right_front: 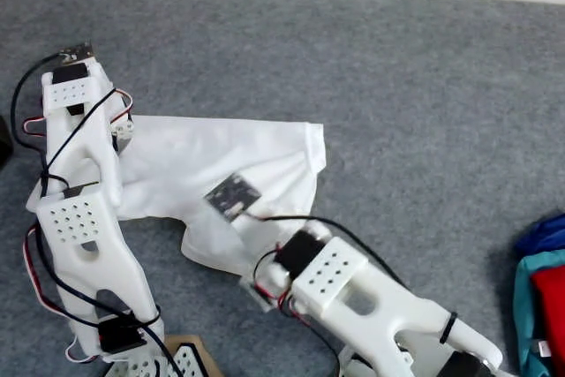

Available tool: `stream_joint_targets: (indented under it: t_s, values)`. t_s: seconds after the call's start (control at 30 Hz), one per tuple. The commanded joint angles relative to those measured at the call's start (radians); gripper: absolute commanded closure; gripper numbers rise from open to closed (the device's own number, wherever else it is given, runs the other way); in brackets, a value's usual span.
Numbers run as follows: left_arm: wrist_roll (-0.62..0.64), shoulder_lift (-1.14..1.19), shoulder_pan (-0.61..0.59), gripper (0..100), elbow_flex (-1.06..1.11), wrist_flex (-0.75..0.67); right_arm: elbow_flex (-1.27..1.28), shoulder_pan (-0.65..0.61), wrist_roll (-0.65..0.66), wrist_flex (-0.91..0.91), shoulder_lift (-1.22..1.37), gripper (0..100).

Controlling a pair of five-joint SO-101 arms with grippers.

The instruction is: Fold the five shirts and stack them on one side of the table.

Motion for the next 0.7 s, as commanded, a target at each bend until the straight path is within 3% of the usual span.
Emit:
stream_joint_targets:
  t_s: [0.0, 0.3, 0.67]
  values:
    - [0.003, 0.007, 0.015, 99, -0.015, -0.017, -0.012, -0.114, 0.003, -0.004, -0.031, 76.4]
    - [0.003, 0.007, 0.015, 99, -0.015, -0.017, 0.107, -0.062, -0.054, -0.203, -0.03, 76.4]
    - [0.003, 0.007, 0.015, 99, -0.015, -0.017, 0.162, -0.056, -0.054, -0.297, -0.028, 79.6]
